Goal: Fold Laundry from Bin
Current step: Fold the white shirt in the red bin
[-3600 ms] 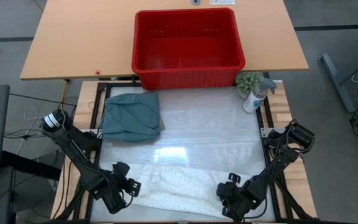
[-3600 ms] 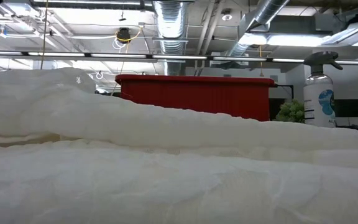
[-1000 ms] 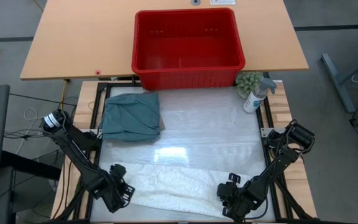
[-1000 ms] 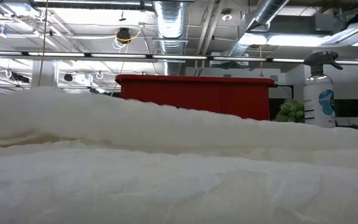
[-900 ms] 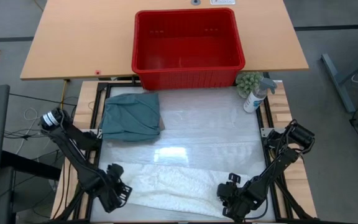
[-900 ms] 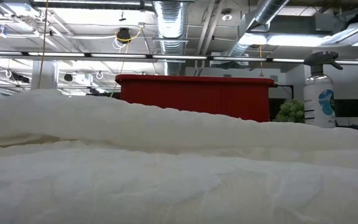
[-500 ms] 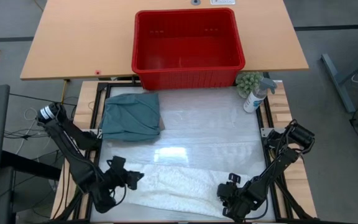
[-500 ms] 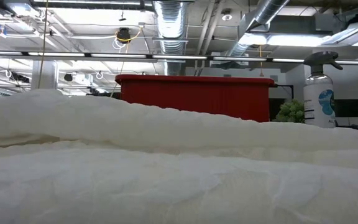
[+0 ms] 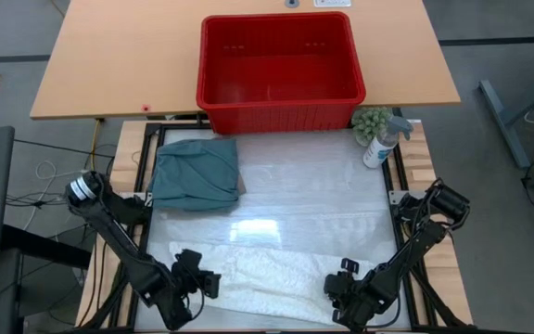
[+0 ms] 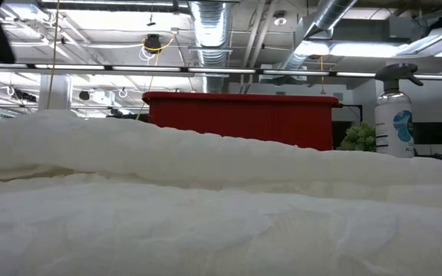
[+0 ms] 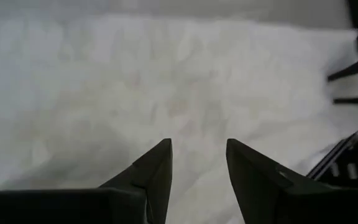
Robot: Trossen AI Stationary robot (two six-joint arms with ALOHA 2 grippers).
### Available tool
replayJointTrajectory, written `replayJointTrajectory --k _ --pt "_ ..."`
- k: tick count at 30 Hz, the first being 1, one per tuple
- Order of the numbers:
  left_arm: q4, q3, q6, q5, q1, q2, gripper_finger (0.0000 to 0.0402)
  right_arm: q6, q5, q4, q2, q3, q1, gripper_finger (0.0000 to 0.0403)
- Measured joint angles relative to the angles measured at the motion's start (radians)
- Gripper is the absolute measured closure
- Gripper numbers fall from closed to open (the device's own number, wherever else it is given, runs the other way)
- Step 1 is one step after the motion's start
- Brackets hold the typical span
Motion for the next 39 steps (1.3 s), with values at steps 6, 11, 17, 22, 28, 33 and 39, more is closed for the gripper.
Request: replayJointTrajectory --k 6,11,17,22,28,33,39 --pt "-0.01 0.0 -0.034 0.031 -0.02 0.083 0.0262 -0.023 0.0 -0.001 0.0 0.0 0.001 0.02" --pt "-0.008 0.0 -0.087 0.064 -0.017 0.165 0.0262 -0.034 -0.001 -0.002 0.0 0.0 0.001 0.02" --pt "-0.001 0.0 -0.131 0.056 -0.015 0.15 0.0262 -0.056 -0.002 -0.002 0.0 0.0 0.002 0.02" --pt "-0.012 0.0 -0.081 0.001 -0.011 0.06 0.0262 -0.055 -0.003 -0.014 0.0 0.0 0.002 0.02" --pt "-0.019 0.0 0.081 -0.024 -0.009 -0.08 0.0262 -0.046 0.0 -0.014 0.0 0.0 0.002 0.02" --pt "0.027 0.0 0.23 -0.14 -0.009 -0.175 0.0262 -0.045 0.016 -0.005 0.0 0.0 -0.001 0.0198" --pt "0.132 0.001 0.491 -0.186 0.042 -0.152 0.0262 -0.025 0.013 0.016 0.0 -0.001 -0.023 0.0198"
